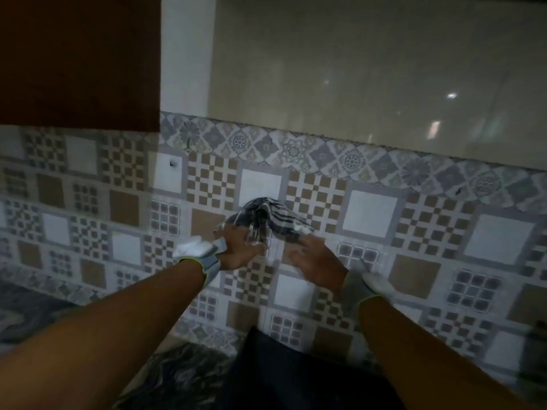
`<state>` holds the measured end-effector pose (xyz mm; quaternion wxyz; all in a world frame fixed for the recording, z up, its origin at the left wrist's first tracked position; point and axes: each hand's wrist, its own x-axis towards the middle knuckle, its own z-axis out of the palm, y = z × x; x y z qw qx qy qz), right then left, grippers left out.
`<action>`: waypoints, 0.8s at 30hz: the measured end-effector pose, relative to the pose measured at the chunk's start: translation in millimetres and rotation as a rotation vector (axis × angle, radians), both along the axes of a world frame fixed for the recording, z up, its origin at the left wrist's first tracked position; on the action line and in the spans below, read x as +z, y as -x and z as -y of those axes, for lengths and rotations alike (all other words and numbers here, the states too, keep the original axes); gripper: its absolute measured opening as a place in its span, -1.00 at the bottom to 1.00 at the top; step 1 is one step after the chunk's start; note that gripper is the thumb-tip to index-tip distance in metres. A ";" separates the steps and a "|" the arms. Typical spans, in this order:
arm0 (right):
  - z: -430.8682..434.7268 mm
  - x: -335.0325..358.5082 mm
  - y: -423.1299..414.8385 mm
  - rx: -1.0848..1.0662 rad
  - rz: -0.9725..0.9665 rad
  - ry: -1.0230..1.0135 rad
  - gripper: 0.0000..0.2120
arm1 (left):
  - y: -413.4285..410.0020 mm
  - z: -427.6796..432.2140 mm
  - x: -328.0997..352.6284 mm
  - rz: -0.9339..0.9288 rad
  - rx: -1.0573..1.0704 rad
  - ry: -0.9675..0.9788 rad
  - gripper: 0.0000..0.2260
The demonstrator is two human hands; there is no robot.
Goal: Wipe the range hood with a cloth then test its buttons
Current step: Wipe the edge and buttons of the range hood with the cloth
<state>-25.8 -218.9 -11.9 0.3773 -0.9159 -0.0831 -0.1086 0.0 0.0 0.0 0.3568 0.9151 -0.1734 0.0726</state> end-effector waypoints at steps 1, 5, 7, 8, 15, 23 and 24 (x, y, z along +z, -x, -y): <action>-1.0 -6.0 -12.3 0.006 0.015 -0.007 -0.05 | -10.2 0.9 -3.1 0.056 0.003 -0.003 -0.31; 4.2 -20.8 -45.6 -0.035 0.021 0.065 0.04 | -31.2 1.0 -0.9 0.106 0.157 -0.151 -0.34; 4.0 -19.7 -51.5 -0.043 0.074 0.114 -0.09 | -43.1 4.3 -0.5 0.101 0.205 -0.169 -0.35; 0.8 -13.4 -47.7 -0.035 0.095 0.147 -0.20 | -47.3 4.8 -0.1 0.102 0.220 -0.144 -0.41; 7.0 -9.1 -74.3 -0.062 0.145 0.306 -0.26 | -79.0 23.5 -4.1 0.171 0.081 0.131 -0.74; 0.7 3.0 -60.2 -0.077 0.027 0.579 -0.22 | -100.2 42.8 -4.6 0.196 0.060 -0.289 -0.08; 1.0 3.1 -61.9 -0.090 0.028 0.586 -0.21 | -94.0 44.2 -1.9 0.196 0.058 -0.303 -0.13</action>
